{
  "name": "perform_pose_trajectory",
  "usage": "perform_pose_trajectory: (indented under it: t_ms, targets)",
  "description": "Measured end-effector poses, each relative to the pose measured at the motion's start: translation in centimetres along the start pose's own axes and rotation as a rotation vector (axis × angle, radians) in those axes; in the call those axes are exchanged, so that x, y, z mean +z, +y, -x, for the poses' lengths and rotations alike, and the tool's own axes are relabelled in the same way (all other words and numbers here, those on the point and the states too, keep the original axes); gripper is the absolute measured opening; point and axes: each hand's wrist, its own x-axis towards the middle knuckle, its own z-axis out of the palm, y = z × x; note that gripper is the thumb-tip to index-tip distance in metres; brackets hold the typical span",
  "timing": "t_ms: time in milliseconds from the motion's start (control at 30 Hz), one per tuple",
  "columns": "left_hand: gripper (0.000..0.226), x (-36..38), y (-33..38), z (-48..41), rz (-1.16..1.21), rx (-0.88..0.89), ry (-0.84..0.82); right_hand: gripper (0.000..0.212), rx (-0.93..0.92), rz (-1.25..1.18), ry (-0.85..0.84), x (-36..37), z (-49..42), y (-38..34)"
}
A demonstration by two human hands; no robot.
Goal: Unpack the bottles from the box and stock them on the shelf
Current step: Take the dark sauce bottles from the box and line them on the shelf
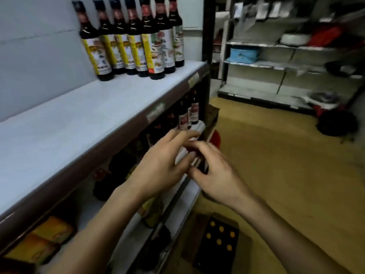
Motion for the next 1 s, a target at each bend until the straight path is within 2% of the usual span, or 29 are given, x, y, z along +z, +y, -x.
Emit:
perform_pose_trajectory:
  t_ms: [233,500,733,1000]
  targets:
    - [0.045,10.0,2.2,-1.2,0.176,-0.057,-0.113,0.05,0.197,0.025,0.067,-3.9,5.3,8.2]
    - [0.049,19.4,-0.2,0.6,0.221,-0.171,-0.33,0.05,0.412,-0.012,0.001,-1.9,9.8,17.1]
    - [0.049,28.8,-5.8,5.0,0.273,-0.312,-0.526,0.047,0.656,-0.128,-0.058,4.5,12.8,25.3]
    - [0.055,40.9,-15.2,12.6,0.351,-0.448,-0.665,0.049,0.842,-0.154,-0.163,16.1,15.7,36.3]
